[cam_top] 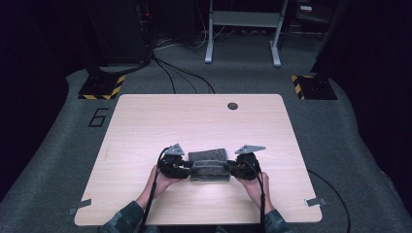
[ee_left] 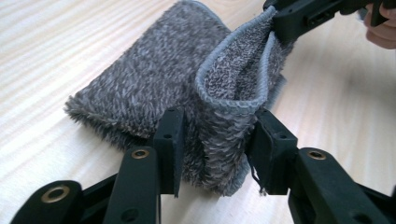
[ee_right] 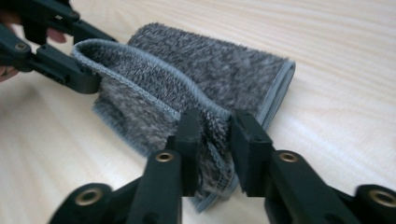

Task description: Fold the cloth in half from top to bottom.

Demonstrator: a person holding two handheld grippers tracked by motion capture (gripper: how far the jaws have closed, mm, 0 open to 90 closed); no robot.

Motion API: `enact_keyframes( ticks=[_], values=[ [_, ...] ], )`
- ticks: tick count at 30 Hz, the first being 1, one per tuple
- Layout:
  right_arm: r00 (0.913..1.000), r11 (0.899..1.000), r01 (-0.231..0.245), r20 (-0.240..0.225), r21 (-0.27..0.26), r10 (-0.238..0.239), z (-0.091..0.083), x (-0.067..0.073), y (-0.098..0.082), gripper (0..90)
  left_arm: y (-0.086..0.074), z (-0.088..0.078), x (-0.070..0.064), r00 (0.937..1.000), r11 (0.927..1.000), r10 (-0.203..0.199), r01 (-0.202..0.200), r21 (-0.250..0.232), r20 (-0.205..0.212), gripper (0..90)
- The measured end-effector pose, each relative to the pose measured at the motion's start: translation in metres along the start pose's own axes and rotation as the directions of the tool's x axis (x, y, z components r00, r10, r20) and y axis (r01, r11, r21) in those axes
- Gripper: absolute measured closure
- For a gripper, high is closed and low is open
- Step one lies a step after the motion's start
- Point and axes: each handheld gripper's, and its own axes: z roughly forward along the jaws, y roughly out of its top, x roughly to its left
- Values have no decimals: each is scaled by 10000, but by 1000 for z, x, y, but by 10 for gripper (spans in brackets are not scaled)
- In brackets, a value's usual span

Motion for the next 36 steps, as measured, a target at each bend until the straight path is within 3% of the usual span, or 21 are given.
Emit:
enact_keyframes(
  ticks=[5, 8, 11, 15, 16, 17, 21, 24, 26, 32, 34, 36],
  values=[
    [9996, 10000, -33, -283, 6, 33, -10, 1, -7, 642, -3, -13, -7, 9996, 9999, 121, -119, -108, 250, 524],
    [9988, 9987, -29, -500, -499, 4, -18, 1, -4, 618, -3, -19, -8, 9993, 9997, 143, -136, -207, 346, 524],
    [9994, 9982, 54, -348, -598, -75, -19, 1, 2, 607, -1, -20, -5, 9993, 9996, 132, -123, -254, 344, 524],
    [9997, 9965, -216, 53, -812, 221, -10, -9, 23, 588, 5, -21, 4, 9998, 9985, -158, 166, -514, 155, 525],
    [9995, 9965, -259, 144, -789, 271, -7, -11, 27, 588, 7, -22, 8, 9991, 9971, -412, 415, -633, 66, 525],
    [9983, 9984, -272, 500, -505, 297, 5, -18, 37, 583, 9, -22, 12, 9979, 9949, -640, 641, -785, 39, 526],
    [9969, 9998, -166, 766, 52, 162, 23, -26, 44, 564, 15, -14, 25, 9916, 9916, -1167, 1132, -623, -564, 526],
    [9965, 9989, -170, 829, 439, 133, 34, -27, 42, 539, 14, 0, 28, 9903, 9941, -1083, 1085, -31, -866, 521],
    [9974, 9982, -81, 721, 589, 39, 35, -25, 37, 503, 13, 3, 25, 9920, 9956, -934, 941, 44, -855, 515],
    [9983, 9974, 164, 548, 698, -202, 21, -13, 14, 444, 4, 1, 7, 9945, 9985, -469, 493, 232, -932, 462],
    [9986, 9980, -22, 534, 636, -12, 11, -13, 2, 415, -2, 2, 0, 9948, 9983, -180, 235, 533, -1000, 449],
    [9985, 9980, -75, 543, 625, 41, 10, -14, -2, 405, -4, 3, 0, 9944, 9977, -206, 271, 619, -1037, 445]
  ],
)
